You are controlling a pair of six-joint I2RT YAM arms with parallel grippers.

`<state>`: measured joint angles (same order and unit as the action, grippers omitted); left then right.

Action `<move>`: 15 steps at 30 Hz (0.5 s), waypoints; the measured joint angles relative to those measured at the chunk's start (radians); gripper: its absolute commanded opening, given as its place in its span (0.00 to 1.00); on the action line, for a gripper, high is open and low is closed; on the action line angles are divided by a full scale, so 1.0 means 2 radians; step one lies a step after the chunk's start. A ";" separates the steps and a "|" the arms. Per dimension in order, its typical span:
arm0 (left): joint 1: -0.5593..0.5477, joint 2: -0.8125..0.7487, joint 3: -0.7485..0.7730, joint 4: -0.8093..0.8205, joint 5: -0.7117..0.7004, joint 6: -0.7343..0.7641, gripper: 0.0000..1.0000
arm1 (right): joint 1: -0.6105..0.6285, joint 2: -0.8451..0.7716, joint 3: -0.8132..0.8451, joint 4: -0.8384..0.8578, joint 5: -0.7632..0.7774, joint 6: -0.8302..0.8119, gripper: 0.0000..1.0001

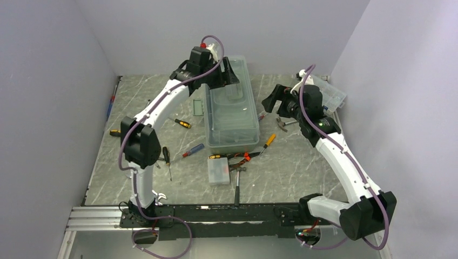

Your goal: Pack the tool kit

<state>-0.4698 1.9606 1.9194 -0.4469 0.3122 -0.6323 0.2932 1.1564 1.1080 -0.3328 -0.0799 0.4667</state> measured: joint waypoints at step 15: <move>-0.048 0.053 0.098 -0.067 -0.149 0.019 0.80 | -0.025 -0.023 -0.035 0.004 0.010 0.014 0.91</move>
<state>-0.5655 2.0666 2.1155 -0.5816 0.0135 -0.5953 0.2436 1.1114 1.0370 -0.3252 -0.0589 0.4942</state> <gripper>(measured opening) 0.806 0.913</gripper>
